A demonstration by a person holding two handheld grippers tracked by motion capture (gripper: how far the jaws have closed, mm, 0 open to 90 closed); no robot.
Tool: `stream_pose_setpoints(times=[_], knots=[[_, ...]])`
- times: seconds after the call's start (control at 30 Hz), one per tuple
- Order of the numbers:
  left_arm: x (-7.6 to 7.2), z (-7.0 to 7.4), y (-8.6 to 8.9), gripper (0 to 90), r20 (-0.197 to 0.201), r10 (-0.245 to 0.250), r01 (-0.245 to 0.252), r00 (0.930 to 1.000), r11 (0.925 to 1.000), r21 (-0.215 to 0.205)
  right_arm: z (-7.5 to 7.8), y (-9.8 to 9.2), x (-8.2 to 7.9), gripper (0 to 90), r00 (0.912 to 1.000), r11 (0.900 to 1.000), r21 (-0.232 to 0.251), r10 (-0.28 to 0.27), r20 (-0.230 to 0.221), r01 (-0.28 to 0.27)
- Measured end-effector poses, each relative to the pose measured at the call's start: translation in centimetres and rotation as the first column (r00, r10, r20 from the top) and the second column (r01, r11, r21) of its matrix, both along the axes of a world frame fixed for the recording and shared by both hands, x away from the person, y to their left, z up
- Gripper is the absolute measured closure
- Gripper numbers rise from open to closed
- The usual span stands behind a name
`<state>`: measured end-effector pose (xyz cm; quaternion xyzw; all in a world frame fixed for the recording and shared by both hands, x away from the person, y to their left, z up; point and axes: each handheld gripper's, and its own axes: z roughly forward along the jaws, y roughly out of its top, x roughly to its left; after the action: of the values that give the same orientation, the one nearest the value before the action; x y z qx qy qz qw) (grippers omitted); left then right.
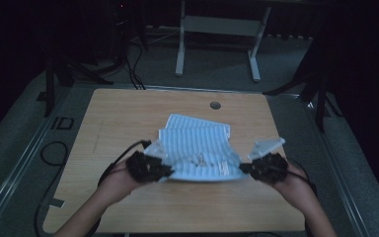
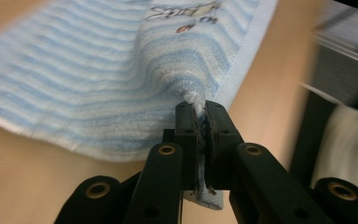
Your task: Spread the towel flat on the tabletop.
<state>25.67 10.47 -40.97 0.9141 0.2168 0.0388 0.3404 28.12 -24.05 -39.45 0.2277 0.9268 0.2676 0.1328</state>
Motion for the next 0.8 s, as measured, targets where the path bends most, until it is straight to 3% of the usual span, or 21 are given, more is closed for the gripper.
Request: stream_pose_setpoints(times=[0.03,0.07,0.1,0.17,0.2,0.23,0.3,0.33,0.47,0.6,0.67,0.8], knots=[[-2.0,-1.1,0.0,79.5,-0.070,-0.070,0.069,0.9951,0.9975,-0.018,-0.7,-0.6,-2.8,78.2,0.9985,0.999,0.019,0.031,-0.044,-0.030],[-2.0,-1.1,0.0,72.8,-0.070,-0.070,0.069,0.9951,0.9975,-0.018,-0.7,-0.6,-2.8,78.2,0.9985,0.999,0.019,0.031,-0.044,-0.030],[-2.7,-1.8,0.0,66.8,-0.104,-0.091,0.089,0.9903,0.9956,-0.030,-1.5,-1.0,-5.0,73.2,0.9974,0.998,0.028,0.051,-0.050,-0.050],[-3.3,-3.8,0.3,63.7,-0.147,-0.107,0.105,0.9834,0.9943,-0.020,-2.2,-1.5,-5.8,71.1,0.9978,0.999,0.042,0.026,-0.061,-0.023],[-3.3,-3.8,0.3,63.2,-0.147,-0.107,0.105,0.9834,0.9943,-0.020,-2.6,-1.6,-5.7,71.1,0.9981,0.999,0.033,0.006,-0.061,-0.003],[-2.6,-5.3,0.5,63.3,-0.168,-0.081,0.082,0.9824,0.9966,-0.003,-3.1,-1.7,-5.5,71.5,0.9985,1.000,0.017,-0.011,-0.054,0.012],[-1.7,-6.7,0.6,63.2,-0.177,-0.049,0.054,0.9830,0.9983,0.020,-4.1,-1.6,-4.4,74.0,0.9968,0.999,0.024,-0.042,-0.068,0.044],[-1.7,-6.7,0.6,63.2,-0.177,-0.049,0.054,0.9830,0.9983,0.020,-4.1,-1.6,-4.4,74.0,0.9968,0.999,0.024,-0.042,-0.068,0.044],[0.7,-9.0,0.4,62.8,-0.158,0.018,-0.010,0.9873,0.9987,0.051,-6.9,0.1,-2.0,78.2,0.9959,0.999,-0.023,-0.046,-0.078,0.044],[2.9,-10.4,-0.3,59.8,-0.137,0.051,-0.039,0.9892,0.9953,0.088,-9.3,1.7,0.8,79.0,0.9918,0.997,-0.045,-0.060,-0.113,0.056],[3.8,-11.0,-0.5,59.7,-0.156,0.057,-0.043,0.9861,0.9951,0.089,-10.1,2.4,1.9,79.0,0.9934,0.996,-0.067,-0.067,-0.094,0.060],[4.6,-11.7,-0.8,59.8,-0.163,0.060,-0.043,0.9848,0.9932,0.108,-11.7,3.3,3.6,78.6,0.9905,0.993,-0.094,-0.086,-0.107,0.076]])
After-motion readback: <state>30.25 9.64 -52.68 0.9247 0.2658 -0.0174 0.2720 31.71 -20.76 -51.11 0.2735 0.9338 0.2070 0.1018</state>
